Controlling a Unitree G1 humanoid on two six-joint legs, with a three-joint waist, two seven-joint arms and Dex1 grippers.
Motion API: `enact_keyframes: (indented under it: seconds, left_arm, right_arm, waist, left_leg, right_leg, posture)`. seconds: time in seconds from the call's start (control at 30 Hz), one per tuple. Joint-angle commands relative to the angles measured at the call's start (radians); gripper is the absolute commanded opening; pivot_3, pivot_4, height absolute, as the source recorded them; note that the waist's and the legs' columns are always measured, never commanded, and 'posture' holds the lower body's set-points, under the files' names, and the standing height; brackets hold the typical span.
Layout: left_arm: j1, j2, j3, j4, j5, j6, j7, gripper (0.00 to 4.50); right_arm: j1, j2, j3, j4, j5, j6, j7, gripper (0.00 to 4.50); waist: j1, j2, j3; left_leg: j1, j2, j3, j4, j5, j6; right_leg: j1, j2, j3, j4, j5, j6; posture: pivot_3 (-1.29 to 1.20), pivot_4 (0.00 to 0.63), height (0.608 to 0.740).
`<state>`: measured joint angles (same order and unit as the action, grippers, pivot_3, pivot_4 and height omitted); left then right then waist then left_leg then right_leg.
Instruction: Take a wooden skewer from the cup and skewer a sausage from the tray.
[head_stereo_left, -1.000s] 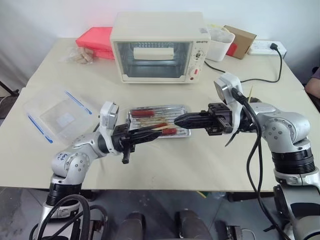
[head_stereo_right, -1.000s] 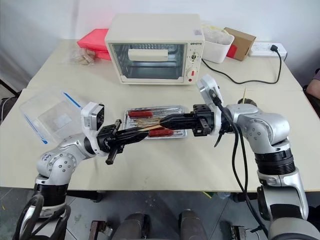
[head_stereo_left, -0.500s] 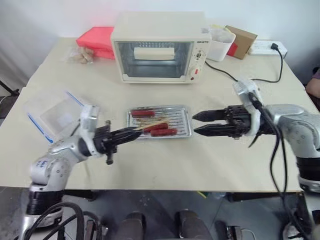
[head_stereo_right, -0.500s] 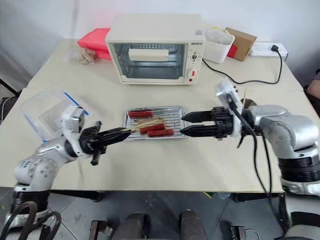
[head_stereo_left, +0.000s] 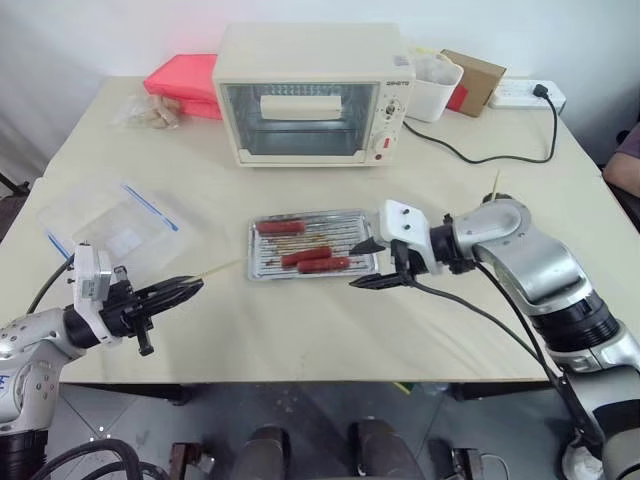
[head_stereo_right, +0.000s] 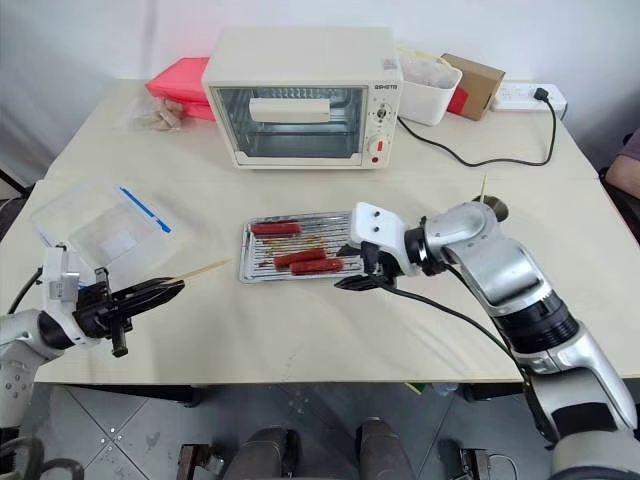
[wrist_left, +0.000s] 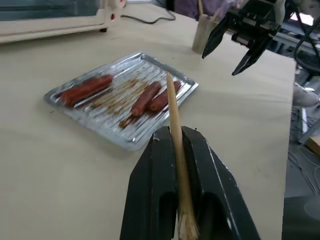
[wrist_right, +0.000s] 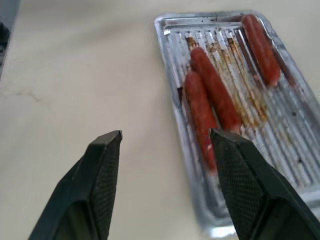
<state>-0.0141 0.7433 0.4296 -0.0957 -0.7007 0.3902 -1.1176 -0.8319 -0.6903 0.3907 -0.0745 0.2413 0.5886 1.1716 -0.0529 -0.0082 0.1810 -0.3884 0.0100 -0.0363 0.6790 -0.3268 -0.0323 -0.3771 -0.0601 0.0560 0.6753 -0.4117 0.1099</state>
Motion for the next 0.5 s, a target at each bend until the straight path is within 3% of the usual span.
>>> enact_keyframes:
  seconds: [0.03,0.23,0.5]
  left_arm:
    - [0.02,-0.012,0.032,-0.037,-0.011,-0.022,0.018,0.13]
    - [0.031,-0.029,0.019,-0.039,-0.006,-0.039,0.026,0.13]
    - [0.035,-0.053,-0.002,-0.073,-0.014,-0.031,0.048,0.13]
  right_arm:
    - [-0.062,0.039,0.037,0.076,-0.065,-0.026,0.004,2.89]
    - [-0.174,0.129,0.099,0.295,-0.167,-0.076,0.009,2.89]
    - [-0.23,0.193,0.119,0.435,-0.246,-0.118,0.043,2.89]
  waist:
    - [0.0,0.0,0.0]
    - [-0.005,0.0,0.0]
    - [-0.008,0.0,0.0]
  left_leg:
    - [0.0,0.0,0.0,0.0,0.0,0.0]
    - [0.0,-0.001,0.0,0.0,0.0,0.0]
    - [0.0,-0.001,0.0,0.0,0.0,0.0]
  right_leg:
    - [0.0,0.0,0.0,0.0,0.0,0.0]
    - [0.0,0.0,0.0,0.001,0.0,0.0]
    - [-0.001,-0.001,-0.002,0.002,0.0,0.0]
  posture:
    - [0.0,0.15,0.74]
    - [0.0,0.15,0.74]
    - [0.0,0.15,0.74]
